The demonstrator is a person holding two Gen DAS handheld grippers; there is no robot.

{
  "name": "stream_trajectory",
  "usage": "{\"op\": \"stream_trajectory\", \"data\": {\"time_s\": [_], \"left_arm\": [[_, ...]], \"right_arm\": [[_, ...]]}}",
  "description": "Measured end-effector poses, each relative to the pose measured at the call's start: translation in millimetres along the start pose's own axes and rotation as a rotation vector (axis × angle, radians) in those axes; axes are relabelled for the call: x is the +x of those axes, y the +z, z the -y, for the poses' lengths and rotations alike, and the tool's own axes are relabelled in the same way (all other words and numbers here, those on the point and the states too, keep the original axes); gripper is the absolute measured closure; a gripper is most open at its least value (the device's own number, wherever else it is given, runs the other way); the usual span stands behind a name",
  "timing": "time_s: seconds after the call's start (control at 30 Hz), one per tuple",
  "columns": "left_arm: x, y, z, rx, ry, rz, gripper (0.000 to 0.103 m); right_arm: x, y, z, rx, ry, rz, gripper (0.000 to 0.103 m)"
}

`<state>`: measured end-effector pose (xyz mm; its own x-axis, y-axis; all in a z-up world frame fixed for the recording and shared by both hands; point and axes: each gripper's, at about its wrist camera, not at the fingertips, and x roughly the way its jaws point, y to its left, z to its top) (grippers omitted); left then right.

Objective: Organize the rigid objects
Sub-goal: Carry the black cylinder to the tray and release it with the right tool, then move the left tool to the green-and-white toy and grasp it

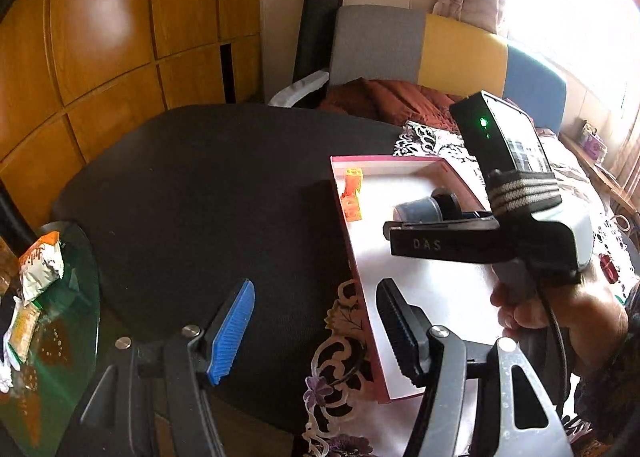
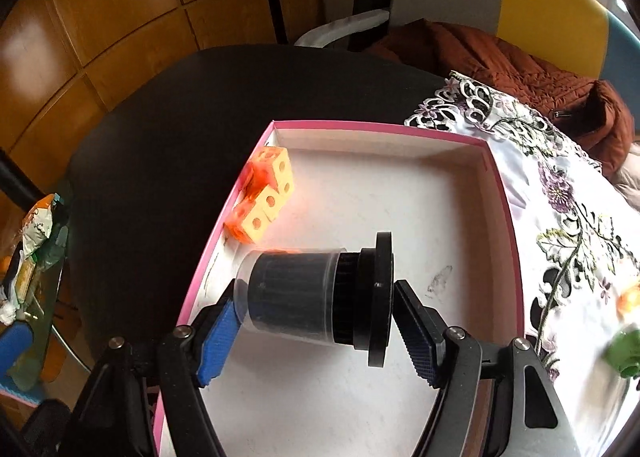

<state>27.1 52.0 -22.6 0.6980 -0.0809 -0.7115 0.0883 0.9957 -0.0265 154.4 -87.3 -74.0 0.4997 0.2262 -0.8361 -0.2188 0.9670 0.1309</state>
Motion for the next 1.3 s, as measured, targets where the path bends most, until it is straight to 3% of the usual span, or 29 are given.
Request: {"op": "stream_trajectory", "data": {"time_s": [0.27,0.8,1.3], "left_arm": [[-13.8,3.4,3.9,0.019,0.014,0.032,0.039],[-37.1,4.8,39.7,0.168,0.06,0.104,0.038],[-41.2,0.5,95.0,0.329,-0.01,0.116,0.037]], "right_arm": [[-19.7,-7.3,4.8,0.011,0.013,0.055,0.014],[-76.5,-36.4,28.9,0.008,-0.128,0.19,0.007],[-129.8,-63.6,78.2,0.085,-0.228,0.28,0.004]]}}
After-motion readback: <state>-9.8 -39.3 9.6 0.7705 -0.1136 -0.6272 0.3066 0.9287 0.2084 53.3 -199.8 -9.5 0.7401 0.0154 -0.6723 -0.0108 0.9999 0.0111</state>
